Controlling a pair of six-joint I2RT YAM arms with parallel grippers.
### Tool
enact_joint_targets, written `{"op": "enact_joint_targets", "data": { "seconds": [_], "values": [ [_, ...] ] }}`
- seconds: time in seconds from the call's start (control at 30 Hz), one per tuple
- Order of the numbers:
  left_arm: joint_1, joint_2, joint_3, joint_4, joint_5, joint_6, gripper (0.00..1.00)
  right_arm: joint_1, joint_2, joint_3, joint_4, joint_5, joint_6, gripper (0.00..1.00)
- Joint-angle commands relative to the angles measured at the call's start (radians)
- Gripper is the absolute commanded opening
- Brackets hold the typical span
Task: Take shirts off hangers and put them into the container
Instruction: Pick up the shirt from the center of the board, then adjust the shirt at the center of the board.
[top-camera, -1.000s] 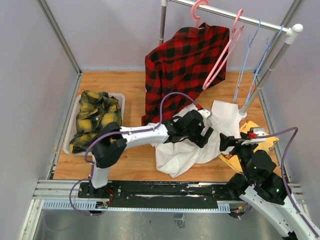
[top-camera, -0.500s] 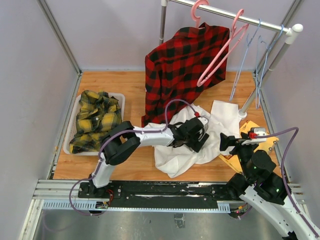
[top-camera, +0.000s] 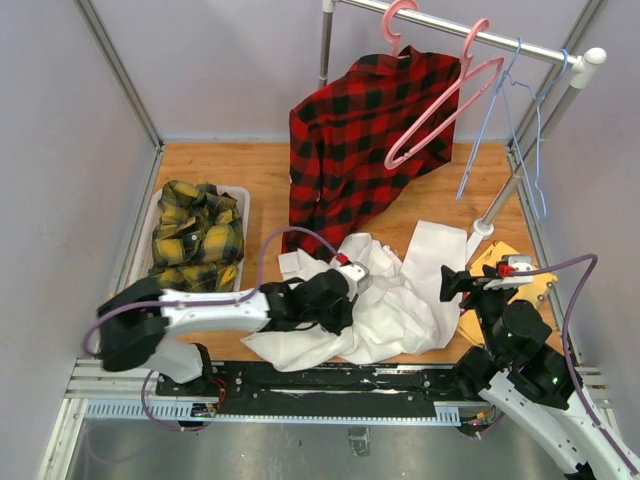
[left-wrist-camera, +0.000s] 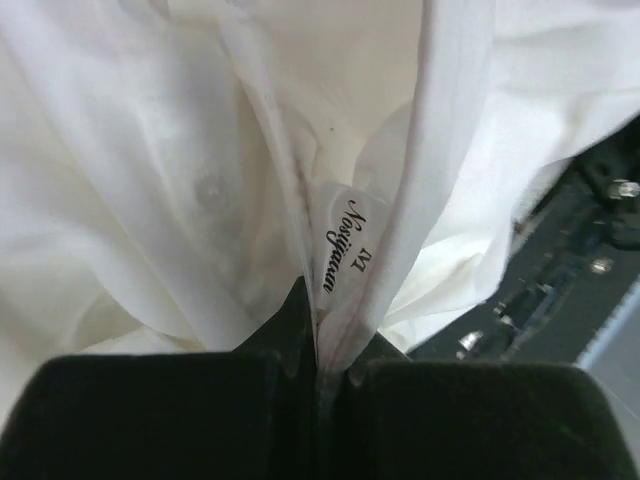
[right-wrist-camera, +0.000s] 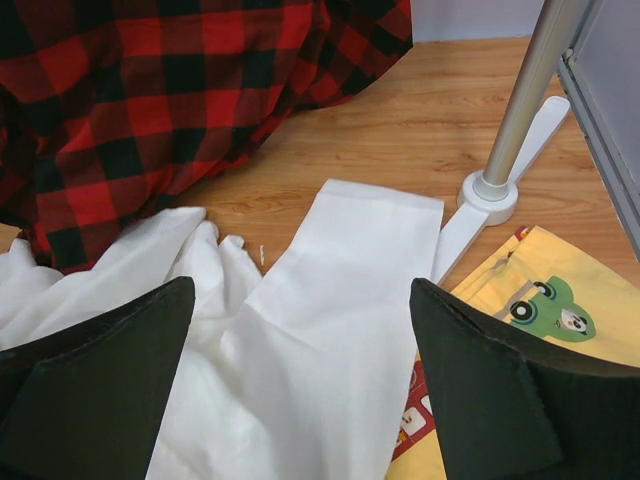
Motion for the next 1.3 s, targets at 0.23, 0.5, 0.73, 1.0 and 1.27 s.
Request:
{"op": "enact_joint_targets", "data": {
  "seconds": [0.23,0.5,0.73,1.0,1.27],
  "values": [
    [-0.013,-0.800,0.110,-0.391,-0.407,0.002,0.00,0.013,0.006,-0.001,0.021,0.043,-0.001,0.90],
    [-0.013,-0.829,0.254,-0.502,-0.409,0.041,0.00,0.013,0.006,-0.007,0.027,0.046,-0.002,0.90],
    [-0.013,-0.591,0.262,-0.345,-0.226,0.093,0.00,0.013,0.003,-0.006,0.028,0.046,-0.003,0.90],
    [-0.013,-0.214,0.325,-0.150,-0.145,0.076,0.05,0.013,-0.006,-0.004,0.014,0.044,0.006,0.90],
    [0.050,0.162,0.439,-0.076,-0.073,0.049,0.53,0.013,-0.024,-0.002,-0.001,0.047,0.017,0.91]
  ]
}}
